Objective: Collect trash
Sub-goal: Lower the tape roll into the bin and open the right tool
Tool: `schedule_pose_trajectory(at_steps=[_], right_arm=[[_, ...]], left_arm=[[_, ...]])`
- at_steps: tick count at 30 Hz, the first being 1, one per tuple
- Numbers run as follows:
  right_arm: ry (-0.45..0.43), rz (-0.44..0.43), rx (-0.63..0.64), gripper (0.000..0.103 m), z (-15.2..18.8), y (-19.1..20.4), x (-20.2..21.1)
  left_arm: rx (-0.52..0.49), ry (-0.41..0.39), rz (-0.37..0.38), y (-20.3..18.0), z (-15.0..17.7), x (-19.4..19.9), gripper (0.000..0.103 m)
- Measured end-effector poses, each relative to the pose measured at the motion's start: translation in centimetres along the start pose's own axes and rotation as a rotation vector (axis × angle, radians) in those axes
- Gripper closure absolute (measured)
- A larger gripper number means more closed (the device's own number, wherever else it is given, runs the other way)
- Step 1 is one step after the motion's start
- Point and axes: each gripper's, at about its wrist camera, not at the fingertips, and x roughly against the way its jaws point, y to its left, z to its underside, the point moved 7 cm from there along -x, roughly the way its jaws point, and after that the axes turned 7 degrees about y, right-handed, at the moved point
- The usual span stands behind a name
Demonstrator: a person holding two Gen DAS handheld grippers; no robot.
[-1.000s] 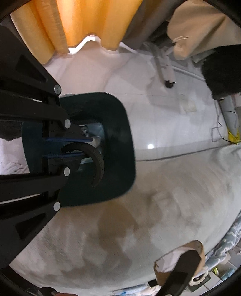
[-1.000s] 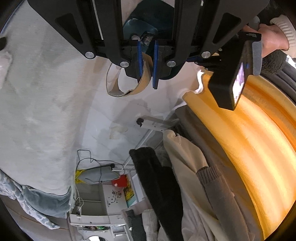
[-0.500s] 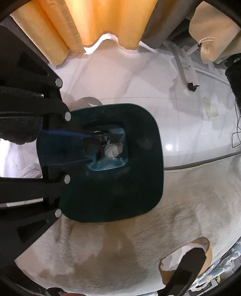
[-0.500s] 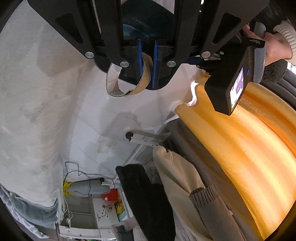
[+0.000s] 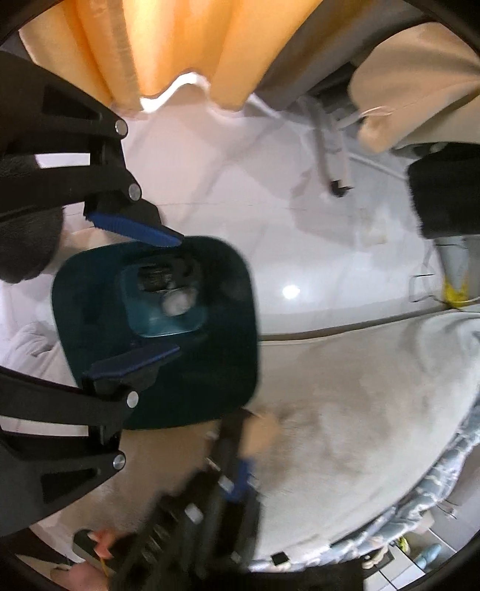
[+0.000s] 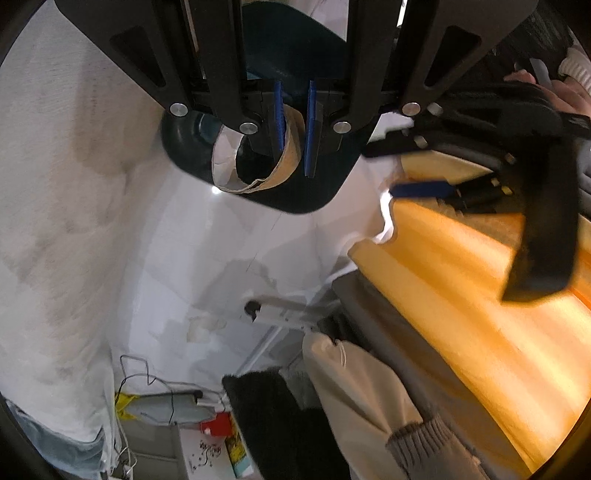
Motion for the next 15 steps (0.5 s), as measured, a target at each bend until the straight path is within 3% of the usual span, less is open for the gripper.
schedule_pose_trajectory(at_steps=[15], right_arm=[[0.112,0.01,0.005,0.093,1.8,0.4,-3.0]], left_arm=[[0.005,-0.268,0.023,0.4,-3.0,5.6,0.045]])
